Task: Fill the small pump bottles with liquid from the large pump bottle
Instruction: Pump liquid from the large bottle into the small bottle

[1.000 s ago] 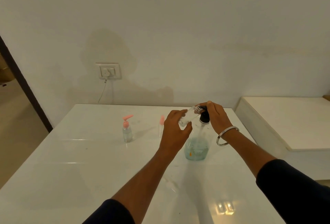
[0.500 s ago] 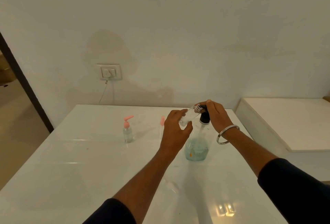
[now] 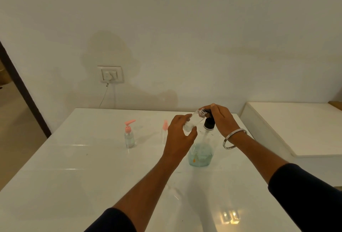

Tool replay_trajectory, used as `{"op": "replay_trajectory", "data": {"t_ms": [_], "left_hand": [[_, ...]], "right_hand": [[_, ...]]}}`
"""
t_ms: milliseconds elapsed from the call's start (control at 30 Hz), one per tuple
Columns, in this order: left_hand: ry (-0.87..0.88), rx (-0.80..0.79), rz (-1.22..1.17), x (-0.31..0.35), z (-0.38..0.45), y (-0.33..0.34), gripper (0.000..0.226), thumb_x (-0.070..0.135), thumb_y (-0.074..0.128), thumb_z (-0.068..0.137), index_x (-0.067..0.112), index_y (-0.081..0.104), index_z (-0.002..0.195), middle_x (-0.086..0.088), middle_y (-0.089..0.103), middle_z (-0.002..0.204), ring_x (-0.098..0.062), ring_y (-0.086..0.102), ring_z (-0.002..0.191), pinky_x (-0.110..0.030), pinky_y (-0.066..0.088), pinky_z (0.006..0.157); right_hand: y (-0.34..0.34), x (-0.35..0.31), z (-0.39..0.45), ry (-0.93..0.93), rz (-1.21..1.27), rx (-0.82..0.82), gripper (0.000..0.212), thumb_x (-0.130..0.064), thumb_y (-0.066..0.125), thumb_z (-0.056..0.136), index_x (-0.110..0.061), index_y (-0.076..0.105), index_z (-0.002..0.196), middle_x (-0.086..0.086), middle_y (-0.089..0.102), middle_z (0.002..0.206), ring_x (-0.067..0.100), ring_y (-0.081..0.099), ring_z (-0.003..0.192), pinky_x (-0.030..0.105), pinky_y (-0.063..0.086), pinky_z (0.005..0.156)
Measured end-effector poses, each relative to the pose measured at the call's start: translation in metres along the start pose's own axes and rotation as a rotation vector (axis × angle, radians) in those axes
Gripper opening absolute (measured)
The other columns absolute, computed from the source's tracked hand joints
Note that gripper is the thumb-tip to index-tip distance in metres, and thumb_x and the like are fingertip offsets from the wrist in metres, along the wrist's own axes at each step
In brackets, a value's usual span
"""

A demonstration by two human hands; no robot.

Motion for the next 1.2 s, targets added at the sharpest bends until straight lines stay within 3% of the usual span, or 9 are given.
{"op": "replay_trajectory", "data": {"t_ms": [167, 500, 800, 900, 1033, 1200], "left_hand": [[0.005, -0.001, 0.011, 0.000, 0.003, -0.001, 0.038, 0.012, 0.068, 0.081, 0.013, 0.060, 0.118, 0.004, 0.060, 0.109, -0.003, 0.054, 0.098, -0.008, 0.042, 0.086], [0.003, -0.018, 0.041, -0.004, 0.002, 0.000, 0.039, 0.014, 0.068, 0.081, 0.014, 0.059, 0.119, 0.004, 0.059, 0.111, -0.001, 0.052, 0.100, -0.012, 0.042, 0.089], [0.017, -0.005, 0.040, 0.002, 0.002, -0.002, 0.038, 0.014, 0.068, 0.082, 0.012, 0.059, 0.118, 0.003, 0.059, 0.112, -0.002, 0.052, 0.098, -0.006, 0.039, 0.086], [0.017, 0.001, 0.057, -0.001, 0.004, -0.002, 0.037, 0.014, 0.069, 0.081, 0.012, 0.060, 0.117, 0.002, 0.060, 0.111, -0.001, 0.052, 0.097, -0.006, 0.040, 0.086], [0.016, -0.007, 0.064, -0.004, 0.003, -0.001, 0.038, 0.014, 0.068, 0.081, 0.013, 0.060, 0.119, 0.003, 0.059, 0.112, 0.000, 0.051, 0.099, -0.009, 0.041, 0.088], [0.030, -0.006, 0.073, -0.003, 0.004, -0.001, 0.039, 0.014, 0.069, 0.081, 0.014, 0.060, 0.119, 0.003, 0.060, 0.111, 0.000, 0.052, 0.097, -0.017, 0.044, 0.089]], "right_hand": [[0.001, 0.006, 0.000, 0.002, -0.008, 0.021, 0.041, -0.018, 0.027, 0.100, -0.003, 0.065, 0.103, 0.010, 0.064, 0.097, 0.020, 0.058, 0.091, 0.000, 0.042, 0.070], [0.005, 0.010, -0.002, 0.000, 0.004, 0.033, 0.041, -0.015, 0.026, 0.100, -0.005, 0.066, 0.098, 0.008, 0.066, 0.094, 0.013, 0.059, 0.085, -0.001, 0.042, 0.069], [0.001, 0.002, -0.002, -0.004, -0.034, 0.017, 0.041, -0.017, 0.027, 0.100, -0.001, 0.065, 0.103, 0.009, 0.064, 0.093, 0.018, 0.058, 0.087, 0.000, 0.043, 0.068], [0.005, 0.006, -0.001, 0.006, -0.022, 0.020, 0.041, -0.017, 0.026, 0.100, -0.002, 0.065, 0.101, 0.009, 0.065, 0.094, 0.017, 0.059, 0.087, 0.010, 0.044, 0.072], [0.006, 0.010, 0.000, 0.018, -0.013, 0.037, 0.039, -0.015, 0.026, 0.100, -0.007, 0.064, 0.095, 0.006, 0.064, 0.092, 0.008, 0.058, 0.083, -0.002, 0.041, 0.068], [0.005, 0.010, 0.000, 0.018, -0.010, 0.034, 0.040, -0.016, 0.026, 0.100, -0.006, 0.065, 0.100, 0.007, 0.064, 0.095, 0.016, 0.058, 0.090, -0.002, 0.041, 0.069]]}}
Point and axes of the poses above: each hand's wrist, its own z-axis towards the middle knuckle, its own y-axis out of the palm, x = y × z, the point moved 4 cm from there along z, towards the middle knuckle
